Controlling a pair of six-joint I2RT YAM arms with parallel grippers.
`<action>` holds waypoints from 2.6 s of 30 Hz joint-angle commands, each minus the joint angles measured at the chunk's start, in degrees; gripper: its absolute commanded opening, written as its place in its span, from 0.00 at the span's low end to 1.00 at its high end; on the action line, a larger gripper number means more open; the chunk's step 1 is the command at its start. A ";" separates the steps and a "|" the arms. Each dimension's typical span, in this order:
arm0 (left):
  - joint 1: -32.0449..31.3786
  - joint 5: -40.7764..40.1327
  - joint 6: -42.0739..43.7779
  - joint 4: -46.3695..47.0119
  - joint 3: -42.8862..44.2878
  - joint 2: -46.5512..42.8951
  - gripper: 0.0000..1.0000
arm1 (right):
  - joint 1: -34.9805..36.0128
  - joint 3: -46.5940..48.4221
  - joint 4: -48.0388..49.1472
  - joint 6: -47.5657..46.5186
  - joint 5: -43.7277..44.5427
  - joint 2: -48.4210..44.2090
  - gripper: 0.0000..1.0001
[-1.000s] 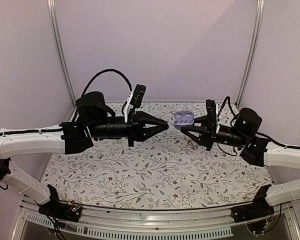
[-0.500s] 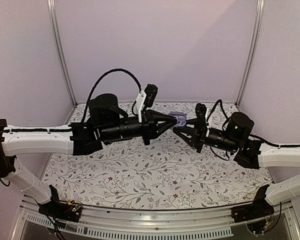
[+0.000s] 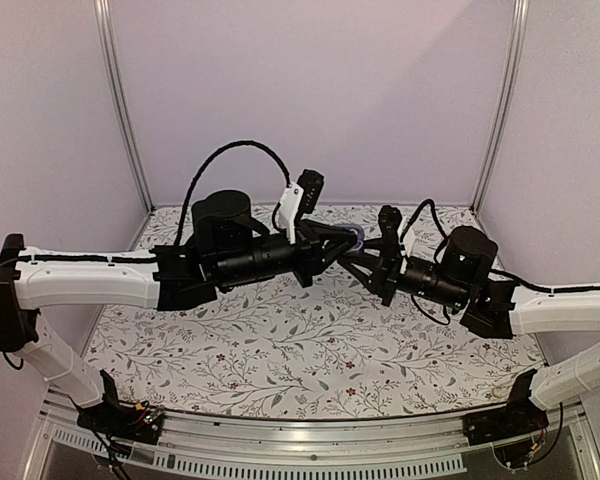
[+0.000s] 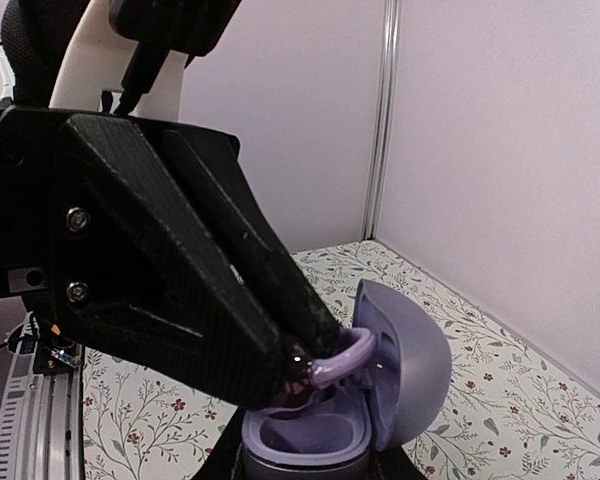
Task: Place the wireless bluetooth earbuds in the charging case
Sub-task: Insert the right earbud into the right side groove of the charging case.
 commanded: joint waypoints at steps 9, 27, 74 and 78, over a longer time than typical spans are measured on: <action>-1.15 -2.95 -0.80 -0.59 1.97 1.83 0.00 | 0.75 2.10 2.39 2.66 3.36 0.26 0.00; -1.53 -3.46 -1.85 -0.42 1.97 3.34 0.00 | 0.86 2.53 5.40 5.15 4.65 0.87 0.00; 0.61 -0.30 7.36 -11.83 -1.54 -9.36 0.34 | 0.71 0.74 7.21 2.81 0.27 -1.69 0.00; 1.55 3.62 13.01 -16.22 -0.82 -12.61 0.35 | 0.68 0.07 5.85 0.05 -4.48 -2.56 0.00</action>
